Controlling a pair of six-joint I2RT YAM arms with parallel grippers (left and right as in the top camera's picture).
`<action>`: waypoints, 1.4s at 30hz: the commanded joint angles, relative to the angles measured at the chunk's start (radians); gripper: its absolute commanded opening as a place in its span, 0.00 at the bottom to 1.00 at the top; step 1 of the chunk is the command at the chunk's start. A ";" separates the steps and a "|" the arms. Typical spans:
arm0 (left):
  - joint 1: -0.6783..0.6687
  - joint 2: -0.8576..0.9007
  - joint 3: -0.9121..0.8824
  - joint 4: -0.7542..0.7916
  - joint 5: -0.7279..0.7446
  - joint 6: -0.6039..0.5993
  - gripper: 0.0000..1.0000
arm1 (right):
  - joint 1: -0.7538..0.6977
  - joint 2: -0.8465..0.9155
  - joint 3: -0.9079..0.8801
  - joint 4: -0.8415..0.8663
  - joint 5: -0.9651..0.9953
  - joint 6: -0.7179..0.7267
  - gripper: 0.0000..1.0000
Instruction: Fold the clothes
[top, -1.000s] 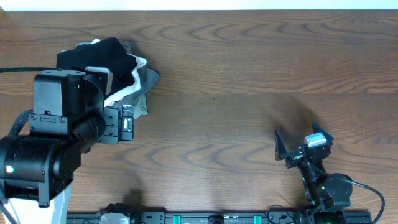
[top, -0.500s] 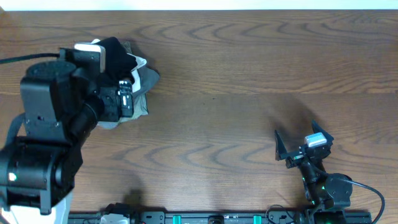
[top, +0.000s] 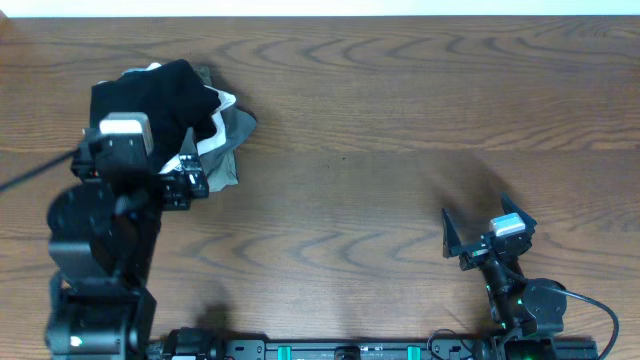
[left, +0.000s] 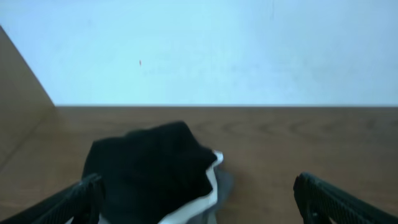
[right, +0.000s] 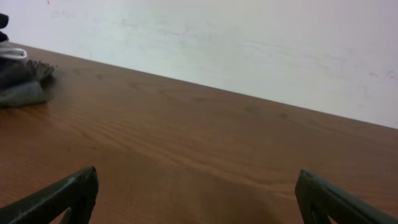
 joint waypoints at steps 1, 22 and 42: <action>0.021 -0.082 -0.122 0.082 0.021 -0.001 0.98 | 0.008 -0.006 -0.005 0.000 0.006 0.012 0.99; 0.027 -0.596 -0.785 0.457 0.018 0.043 0.98 | 0.008 -0.006 -0.005 0.000 0.006 0.012 0.99; 0.004 -0.716 -1.021 0.437 0.025 0.032 0.98 | 0.008 -0.006 -0.005 0.000 0.006 0.012 0.99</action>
